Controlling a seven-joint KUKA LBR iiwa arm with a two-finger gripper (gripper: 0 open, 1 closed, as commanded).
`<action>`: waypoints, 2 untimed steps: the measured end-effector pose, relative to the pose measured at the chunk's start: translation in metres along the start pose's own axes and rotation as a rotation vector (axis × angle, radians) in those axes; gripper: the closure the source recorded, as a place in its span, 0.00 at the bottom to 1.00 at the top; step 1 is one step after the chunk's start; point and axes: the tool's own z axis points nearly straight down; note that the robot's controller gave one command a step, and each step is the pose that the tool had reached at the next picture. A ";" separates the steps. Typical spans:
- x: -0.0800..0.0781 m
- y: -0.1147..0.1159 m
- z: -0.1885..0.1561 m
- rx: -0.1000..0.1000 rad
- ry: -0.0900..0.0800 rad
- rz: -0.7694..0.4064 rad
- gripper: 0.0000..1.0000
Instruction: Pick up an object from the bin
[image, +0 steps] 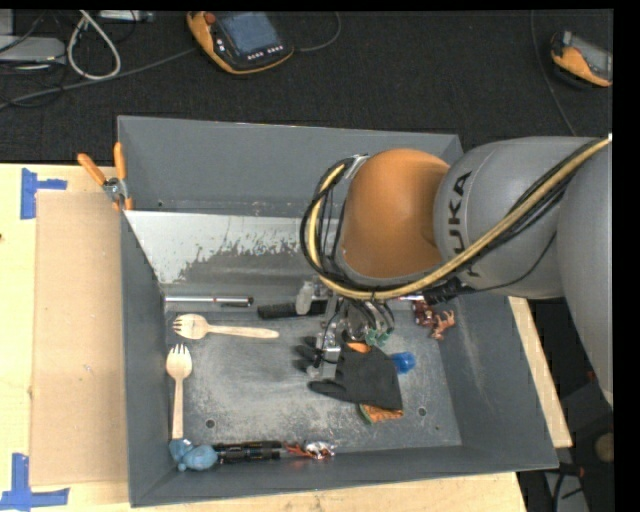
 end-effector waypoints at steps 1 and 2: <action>-0.002 0.000 -0.005 -0.001 -0.007 0.003 0.00; 0.017 -0.040 0.063 -0.002 -0.007 0.297 0.00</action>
Offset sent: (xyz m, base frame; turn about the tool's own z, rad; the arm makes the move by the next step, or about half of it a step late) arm -0.0218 -0.0497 -0.0771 0.3580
